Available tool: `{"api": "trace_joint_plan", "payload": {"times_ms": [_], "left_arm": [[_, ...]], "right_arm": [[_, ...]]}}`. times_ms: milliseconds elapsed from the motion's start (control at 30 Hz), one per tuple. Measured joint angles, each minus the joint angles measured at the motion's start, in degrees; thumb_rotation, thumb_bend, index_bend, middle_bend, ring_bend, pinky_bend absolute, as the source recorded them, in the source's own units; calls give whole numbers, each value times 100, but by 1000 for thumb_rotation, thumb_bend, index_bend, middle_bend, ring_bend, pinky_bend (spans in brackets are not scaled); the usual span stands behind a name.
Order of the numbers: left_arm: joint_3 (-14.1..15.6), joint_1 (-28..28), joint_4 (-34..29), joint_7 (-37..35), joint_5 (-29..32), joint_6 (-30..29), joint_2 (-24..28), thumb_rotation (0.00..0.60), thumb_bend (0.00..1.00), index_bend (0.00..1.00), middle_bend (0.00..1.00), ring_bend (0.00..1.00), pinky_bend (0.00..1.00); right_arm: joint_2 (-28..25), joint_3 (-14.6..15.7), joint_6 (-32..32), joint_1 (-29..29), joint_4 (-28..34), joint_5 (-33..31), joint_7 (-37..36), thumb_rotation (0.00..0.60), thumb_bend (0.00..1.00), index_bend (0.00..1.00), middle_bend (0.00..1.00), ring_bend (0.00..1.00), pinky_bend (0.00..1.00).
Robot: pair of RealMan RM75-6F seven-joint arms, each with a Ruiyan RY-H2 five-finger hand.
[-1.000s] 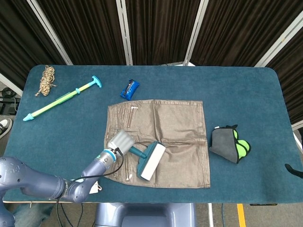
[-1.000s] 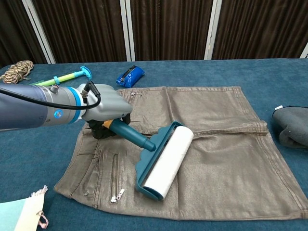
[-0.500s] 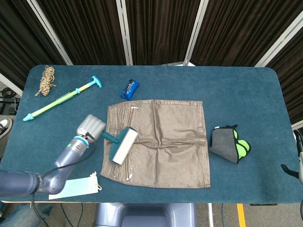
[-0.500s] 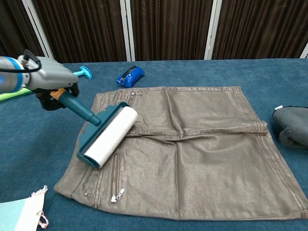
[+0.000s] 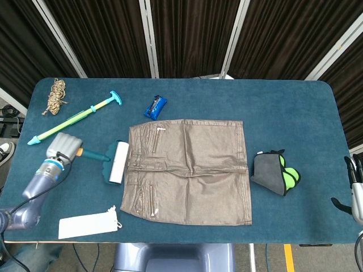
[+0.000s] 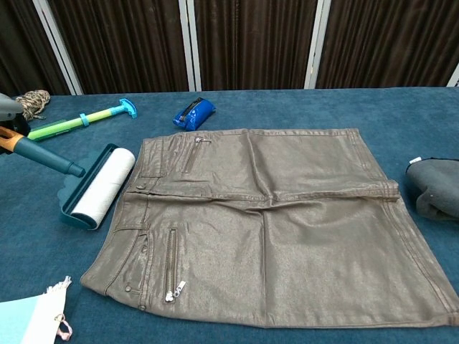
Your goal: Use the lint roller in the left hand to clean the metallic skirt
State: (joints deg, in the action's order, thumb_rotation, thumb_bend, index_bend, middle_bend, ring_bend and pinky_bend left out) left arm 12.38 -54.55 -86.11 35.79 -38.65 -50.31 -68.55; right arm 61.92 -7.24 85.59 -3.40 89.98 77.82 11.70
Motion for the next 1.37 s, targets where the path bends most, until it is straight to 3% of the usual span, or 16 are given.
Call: {"api": "trace_joint_plan", "payload": {"times_ms": [133, 200, 233, 300, 333, 433, 733, 1067, 1200, 1367], "left_arm": [[-28, 253, 319, -364, -172, 150, 7, 600, 982, 802, 613, 492, 592], [-54, 372, 481, -529, -288, 232, 1, 600, 736, 598, 459, 385, 516], [-66, 416, 530, -584, -328, 262, 2, 600, 482, 401, 299, 259, 410], [-95, 499, 583, -657, -412, 286, 14, 600, 122, 107, 73, 66, 208], [-108, 525, 586, -684, -464, 272, 28, 600, 32, 22, 9, 7, 115], [-154, 609, 513, -789, -560, 218, 111, 600, 0, 0, 0, 0, 9], [-347, 988, -125, -1129, -1332, -680, 619, 600, 0, 0, 0, 0, 0], [-420, 2247, -1109, -1654, -3036, -3345, 1077, 600, 0, 0, 0, 0, 0], [-383, 2991, -1310, -1838, -3576, -4297, 946, 600, 0, 0, 0, 0, 0], [-226, 3810, -1184, -2275, -4158, -5007, 526, 600, 0, 0, 0, 0, 0]], "right_arm": [[5, 19, -1, -4, 13, 37, 18, 600, 0, 0, 0, 0, 0], [5, 26, 6, -5, 25, 59, 27, 600, 0, 0, 0, 0, 0], [6, 28, 7, -6, 29, 63, 29, 600, 0, 0, 0, 0, 0], [2, 32, 9, -9, 45, 80, 40, 600, 0, 0, 0, 0, 0], [2, 37, 10, -9, 49, 89, 46, 600, 0, 0, 0, 0, 0], [-3, 50, 22, -7, 78, 124, 50, 600, 0, 0, 0, 0, 0], [-71, 76, 78, 17, 157, 241, -96, 600, 0, 0, 0, 0, 0], [-259, 131, 256, 83, 270, 568, -544, 600, 0, 0, 0, 0, 0], [-315, 155, 315, 92, 295, 711, -660, 600, 0, 0, 0, 0, 0], [-383, 165, 409, 102, 333, 850, -782, 600, 0, 0, 0, 0, 0]]}}
